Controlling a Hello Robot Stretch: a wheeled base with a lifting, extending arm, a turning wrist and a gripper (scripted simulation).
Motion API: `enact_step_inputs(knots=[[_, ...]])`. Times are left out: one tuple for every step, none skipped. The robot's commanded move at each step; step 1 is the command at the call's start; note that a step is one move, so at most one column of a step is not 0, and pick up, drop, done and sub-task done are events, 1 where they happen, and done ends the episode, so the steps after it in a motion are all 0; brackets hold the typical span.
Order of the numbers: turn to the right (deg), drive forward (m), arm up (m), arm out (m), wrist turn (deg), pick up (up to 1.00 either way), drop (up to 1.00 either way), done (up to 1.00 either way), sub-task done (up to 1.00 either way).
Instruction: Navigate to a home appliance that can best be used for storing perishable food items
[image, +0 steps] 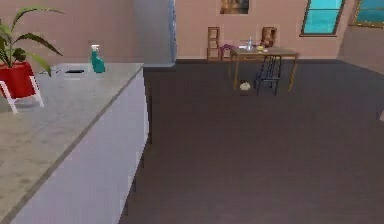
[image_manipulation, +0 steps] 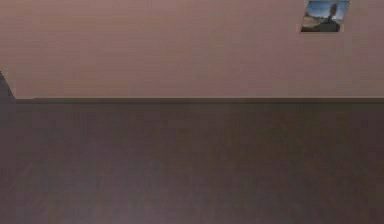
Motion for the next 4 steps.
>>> enact_step_inputs(knots=[[0.0, 1.0, 0.0, 0.0, 0.0, 0.0, 0.0, 0.0, 0.0], [0.0, 1.0, 0.0, 0.0, 0.0, 0.0, 0.0, 0.0, 0.0], [0.0, 0.5, 0.0, 0.0, 0.0, 0.0, 0.0, 0.0, 0.0], [-3.0, 0.0, 0.0, 0.0, 0.0, 0.0, 0.0, 0.0, 0.0]])
